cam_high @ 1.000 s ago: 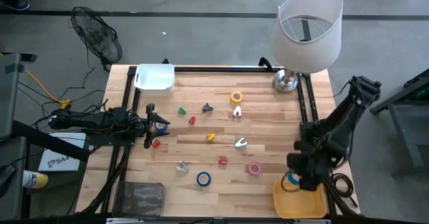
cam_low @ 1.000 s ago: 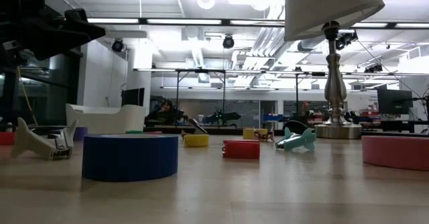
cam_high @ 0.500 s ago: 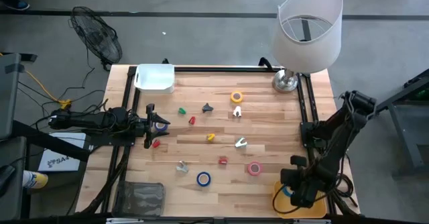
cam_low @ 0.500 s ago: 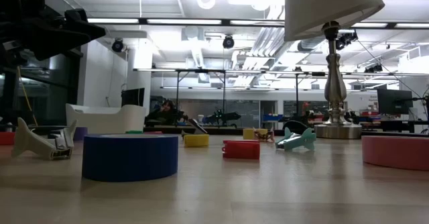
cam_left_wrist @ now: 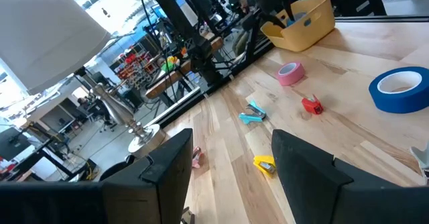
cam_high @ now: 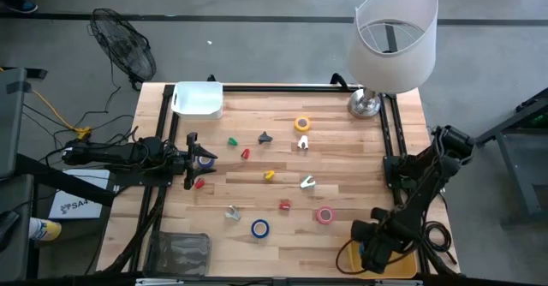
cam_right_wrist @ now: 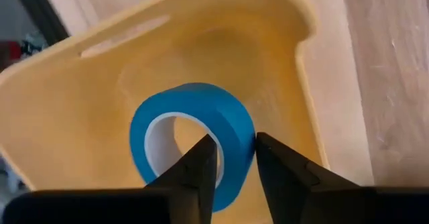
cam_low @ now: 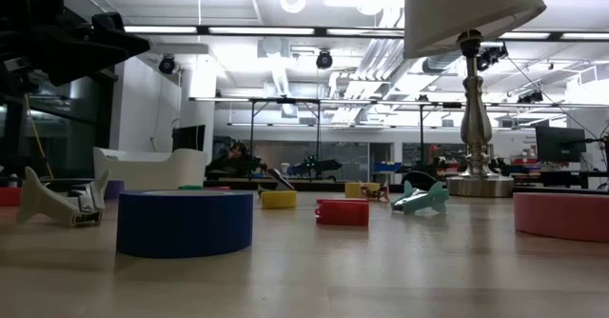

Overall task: Pick and place Stapler, Stapler remover, tape
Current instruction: Put the blue tape into the yellow bin, then put the pink tape into the yellow bin

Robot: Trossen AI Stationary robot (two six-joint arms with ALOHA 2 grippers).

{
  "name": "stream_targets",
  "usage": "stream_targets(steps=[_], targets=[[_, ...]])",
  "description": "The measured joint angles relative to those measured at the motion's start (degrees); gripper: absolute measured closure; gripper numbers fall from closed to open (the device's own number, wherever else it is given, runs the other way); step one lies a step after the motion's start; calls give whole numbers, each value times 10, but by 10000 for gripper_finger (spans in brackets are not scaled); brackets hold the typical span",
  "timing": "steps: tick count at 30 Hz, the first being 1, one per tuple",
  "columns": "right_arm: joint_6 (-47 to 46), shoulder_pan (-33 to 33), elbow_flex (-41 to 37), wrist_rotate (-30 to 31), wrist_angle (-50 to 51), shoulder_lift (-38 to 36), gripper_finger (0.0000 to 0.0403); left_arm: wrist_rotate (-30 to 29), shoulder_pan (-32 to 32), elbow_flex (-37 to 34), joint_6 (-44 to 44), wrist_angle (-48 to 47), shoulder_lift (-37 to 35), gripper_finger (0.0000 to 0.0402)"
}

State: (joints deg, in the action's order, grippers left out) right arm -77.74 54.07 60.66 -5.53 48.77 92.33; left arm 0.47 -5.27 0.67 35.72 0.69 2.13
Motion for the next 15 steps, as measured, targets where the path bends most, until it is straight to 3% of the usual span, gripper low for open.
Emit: stream_targets(steps=[5, 15], targets=[[-35, -16, 0, -20, -2, -1, 280, 0, 0, 0, 0, 0, 0, 202], [-46, -34, 0, -90, -3, -26, 191, 0, 0, 0, 0, 0, 0, 202]])
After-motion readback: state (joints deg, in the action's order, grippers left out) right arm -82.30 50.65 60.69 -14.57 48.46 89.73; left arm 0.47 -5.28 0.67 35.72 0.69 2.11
